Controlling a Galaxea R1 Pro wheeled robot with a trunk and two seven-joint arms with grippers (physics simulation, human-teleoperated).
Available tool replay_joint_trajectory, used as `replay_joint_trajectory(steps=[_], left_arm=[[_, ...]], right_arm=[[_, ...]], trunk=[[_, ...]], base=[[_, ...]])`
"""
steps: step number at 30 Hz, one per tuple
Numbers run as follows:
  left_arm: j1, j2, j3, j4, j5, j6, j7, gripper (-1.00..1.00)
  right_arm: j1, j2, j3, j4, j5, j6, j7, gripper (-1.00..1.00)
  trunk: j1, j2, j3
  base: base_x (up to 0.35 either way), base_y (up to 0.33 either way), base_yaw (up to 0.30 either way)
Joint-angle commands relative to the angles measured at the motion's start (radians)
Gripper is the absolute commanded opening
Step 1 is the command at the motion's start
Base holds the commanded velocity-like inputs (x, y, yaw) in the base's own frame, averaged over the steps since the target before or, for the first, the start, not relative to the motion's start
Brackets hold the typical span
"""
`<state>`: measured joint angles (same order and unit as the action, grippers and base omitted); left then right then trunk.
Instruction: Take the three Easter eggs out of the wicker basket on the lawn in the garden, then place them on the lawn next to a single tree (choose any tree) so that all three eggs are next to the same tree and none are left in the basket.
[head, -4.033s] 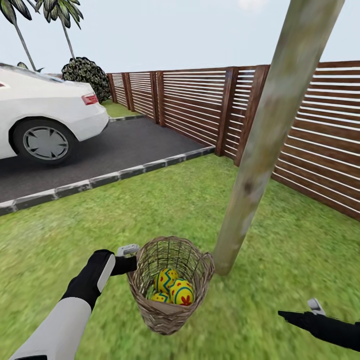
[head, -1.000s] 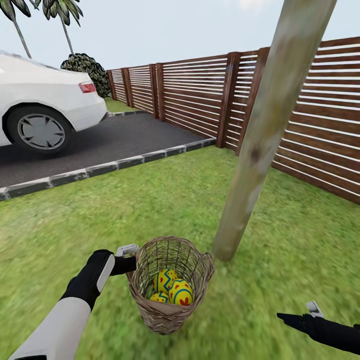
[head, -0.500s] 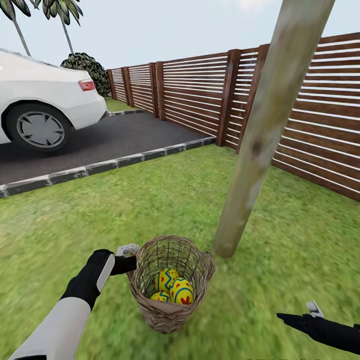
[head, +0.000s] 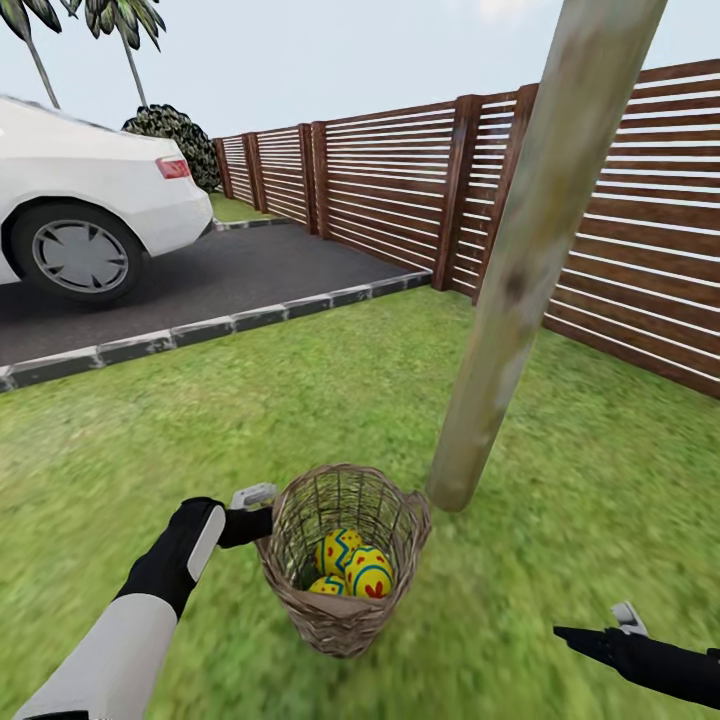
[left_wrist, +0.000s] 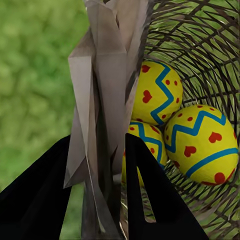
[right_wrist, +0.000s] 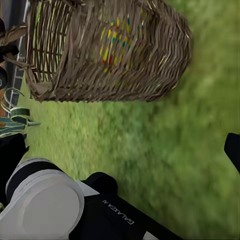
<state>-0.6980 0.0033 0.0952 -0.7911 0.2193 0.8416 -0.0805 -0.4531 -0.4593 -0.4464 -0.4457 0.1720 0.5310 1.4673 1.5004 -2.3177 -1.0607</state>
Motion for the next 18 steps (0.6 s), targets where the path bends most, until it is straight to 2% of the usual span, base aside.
replay_joint_trajectory(steps=[1, 2, 4, 6, 16, 17, 18], left_arm=[[0.000, 0.002, 0.002, 0.012, -0.066, 0.003, 0.007, -1.00], [0.000, 0.003, 0.002, 0.012, -0.066, 0.003, 0.007, -1.00], [0.000, 0.004, 0.002, 0.012, -0.066, 0.003, 0.007, -1.00], [0.000, 0.004, 0.002, 0.012, -0.066, 0.003, 0.007, -1.00], [0.000, 0.005, 0.001, 0.012, -0.066, 0.002, 0.007, -1.00], [0.000, 0.005, 0.001, 0.012, -0.066, 0.002, 0.007, 1.00], [0.000, 0.004, 0.001, 0.012, -0.066, 0.002, 0.007, 1.00]], right_arm=[[-0.001, 0.001, -0.008, -0.001, 0.011, 0.010, 0.007, 1.00], [-0.001, 0.011, -0.008, 0.007, 0.016, 0.005, -0.003, 1.00], [-0.001, 0.039, -0.008, 0.039, 0.028, -0.035, -0.105, 1.00], [-0.001, 0.046, -0.008, 0.045, 0.027, -0.051, -0.149, 1.00], [-0.001, 0.047, -0.009, 0.045, 0.026, -0.054, -0.156, 1.00], [-0.001, 0.047, -0.009, 0.045, 0.025, -0.054, -0.156, 1.00], [-0.001, 0.047, -0.009, 0.044, 0.025, -0.054, -0.156, 1.00]], trunk=[[0.000, 0.000, -0.001], [0.000, 0.000, -0.001], [0.000, 0.000, -0.001], [0.000, 0.000, -0.001], [0.000, 0.000, -0.001], [0.000, 0.000, -0.001], [0.000, 0.000, -0.001]], base=[[0.000, 0.000, 0.000], [0.000, 0.000, 0.000], [0.000, 0.000, 0.000], [0.000, 0.000, 0.000], [0.000, 0.000, 0.000], [0.000, 0.000, 0.000], [0.000, 0.000, 0.000]])
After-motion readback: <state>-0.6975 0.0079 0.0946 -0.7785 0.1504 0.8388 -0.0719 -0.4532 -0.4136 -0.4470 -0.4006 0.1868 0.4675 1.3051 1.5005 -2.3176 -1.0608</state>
